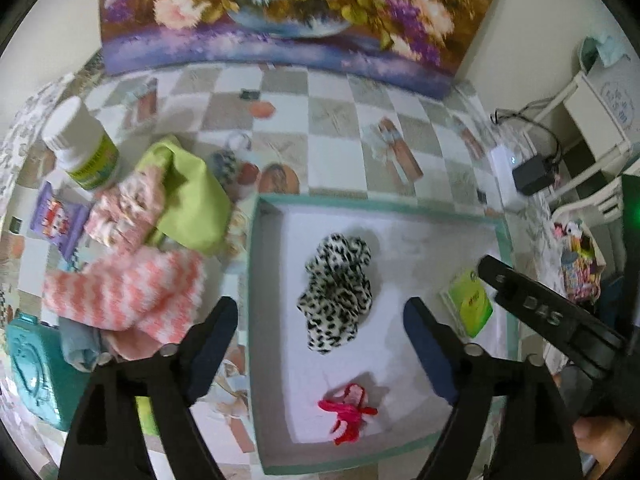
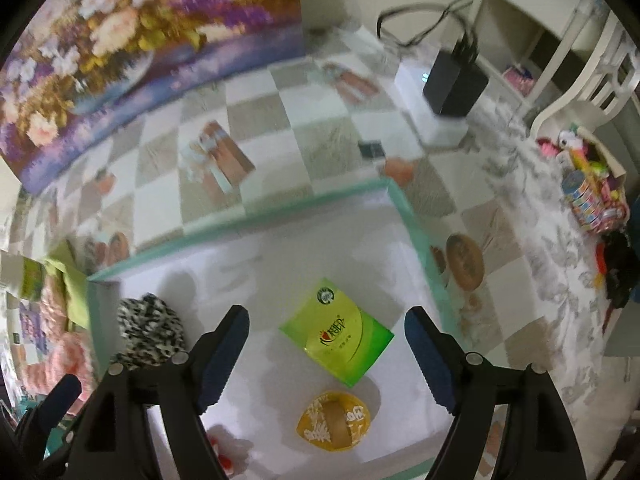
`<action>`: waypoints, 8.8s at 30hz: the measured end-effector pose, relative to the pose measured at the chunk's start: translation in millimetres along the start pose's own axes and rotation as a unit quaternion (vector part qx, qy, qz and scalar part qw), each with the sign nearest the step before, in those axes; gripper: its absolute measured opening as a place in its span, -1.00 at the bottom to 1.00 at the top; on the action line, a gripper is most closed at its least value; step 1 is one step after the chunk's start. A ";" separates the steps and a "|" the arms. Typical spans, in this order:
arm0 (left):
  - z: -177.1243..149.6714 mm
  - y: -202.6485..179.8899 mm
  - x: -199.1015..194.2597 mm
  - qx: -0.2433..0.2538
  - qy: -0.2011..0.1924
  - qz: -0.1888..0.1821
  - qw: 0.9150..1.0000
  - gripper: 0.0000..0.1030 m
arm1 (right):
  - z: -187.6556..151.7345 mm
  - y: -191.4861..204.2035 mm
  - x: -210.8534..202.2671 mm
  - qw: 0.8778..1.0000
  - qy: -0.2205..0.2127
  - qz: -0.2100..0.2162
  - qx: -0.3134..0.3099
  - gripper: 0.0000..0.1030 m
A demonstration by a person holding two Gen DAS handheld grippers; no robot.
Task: Organize soft objects
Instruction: 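Open the left tool to drop the scrunchie while the right tool releases the tissue pack, then move the left tool to the purple wipes packet while the right tool reaches the striped towel, then close the left tool on the purple wipes packet while the right tool grasps the striped towel, then carry the wipes packet in the left tool and towel in the right tool over the tray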
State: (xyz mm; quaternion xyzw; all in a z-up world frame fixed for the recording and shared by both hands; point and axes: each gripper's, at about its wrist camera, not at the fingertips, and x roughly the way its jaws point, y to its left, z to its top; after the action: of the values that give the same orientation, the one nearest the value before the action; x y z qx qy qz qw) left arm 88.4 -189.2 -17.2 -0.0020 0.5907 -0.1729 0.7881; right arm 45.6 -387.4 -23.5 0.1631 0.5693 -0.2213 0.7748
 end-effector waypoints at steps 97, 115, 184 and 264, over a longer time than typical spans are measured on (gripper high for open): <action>-2.3 280.7 -22.7 -0.240 0.005 0.119 0.963 0.95 | -72.9 258.6 16.2 0.947 0.049 0.229 -0.220 -0.40; 4.8 270.8 -26.3 -0.230 -0.001 0.087 0.969 0.95 | -50.4 238.7 -29.7 0.947 -0.029 0.243 -0.209 -0.59; 60.6 318.1 31.8 -0.238 0.119 0.155 0.951 0.15 | -18.5 193.6 -72.3 0.947 -0.084 0.265 -0.162 -0.64; -29.8 -62.6 27.3 0.119 0.018 0.023 0.992 -0.16 | 8.3 -23.4 -19.2 0.995 -0.041 0.077 0.053 -0.63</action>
State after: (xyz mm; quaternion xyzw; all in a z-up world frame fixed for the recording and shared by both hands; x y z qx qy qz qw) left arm 50.4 -249.5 -38.6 0.1087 0.5802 -0.2239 0.7755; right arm 35.1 -408.4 -2.7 0.2380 0.5107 -0.1973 0.8023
